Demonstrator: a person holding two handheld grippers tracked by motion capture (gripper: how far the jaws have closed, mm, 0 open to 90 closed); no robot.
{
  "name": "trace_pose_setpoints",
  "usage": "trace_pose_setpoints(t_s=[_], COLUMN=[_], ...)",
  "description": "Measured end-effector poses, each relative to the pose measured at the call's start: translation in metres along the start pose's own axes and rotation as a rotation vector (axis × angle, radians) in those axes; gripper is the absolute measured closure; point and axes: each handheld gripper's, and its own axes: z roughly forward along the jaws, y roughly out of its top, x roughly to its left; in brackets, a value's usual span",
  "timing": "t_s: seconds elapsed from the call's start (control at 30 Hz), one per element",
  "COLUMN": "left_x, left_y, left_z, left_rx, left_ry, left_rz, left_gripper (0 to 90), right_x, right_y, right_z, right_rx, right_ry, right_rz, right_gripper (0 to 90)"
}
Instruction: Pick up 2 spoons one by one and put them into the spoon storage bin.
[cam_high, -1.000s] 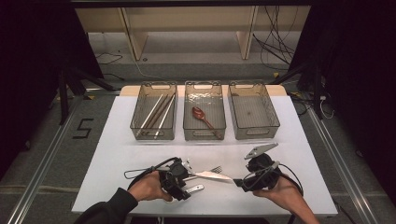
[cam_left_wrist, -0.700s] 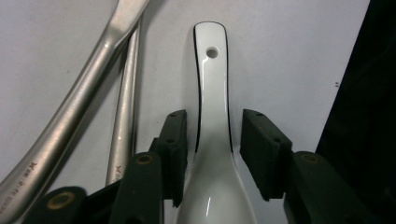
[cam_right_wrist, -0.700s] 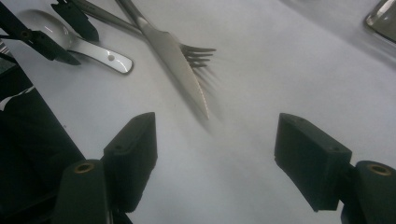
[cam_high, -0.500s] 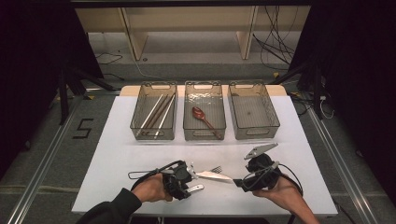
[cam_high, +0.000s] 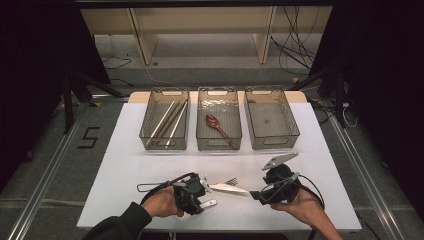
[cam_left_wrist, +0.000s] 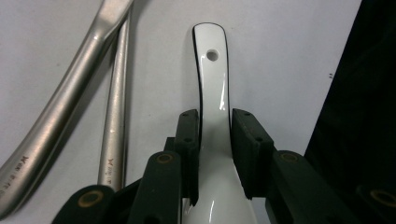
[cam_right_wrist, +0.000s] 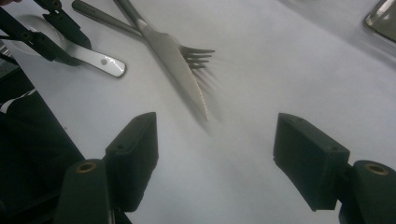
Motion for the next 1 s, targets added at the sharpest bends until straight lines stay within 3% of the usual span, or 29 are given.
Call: trace_pose_setpoints(t_s=[0.33,0.53,0.63,0.67,0.77,1.0], left_x=[-0.001,0.007,0.013,0.013,0.016,0.016], left_y=[0.000,-0.004,-0.005,-0.005,-0.007,-0.007], left_z=[-0.003,-0.010,-0.016,-0.016,-0.012,-0.014], left_rx=[-0.001,-0.057,-0.097,-0.090,-0.068,-0.066], left_ry=[0.015,0.009,-0.007,0.007,-0.015,-0.009], left_rz=[0.020,-0.025,-0.051,-0.050,-0.063,-0.071], left_gripper=[73.0,76.1,85.0,85.2,85.2,85.4], right_x=[0.000,0.000,-0.001,-0.001,-0.001,-0.001], right_y=[0.000,0.000,0.000,0.000,-0.001,0.000], right_z=[-0.002,-0.002,-0.002,-0.002,-0.001,-0.001], right_rx=[-0.006,-0.007,-0.009,-0.009,-0.003,-0.007], right_ry=[-0.002,-0.001,0.000,0.002,0.004,0.002], right_rz=[0.002,0.002,0.003,0.004,-0.002,0.000], right_gripper=[32.1,32.1,32.1,32.1,32.1,32.4])
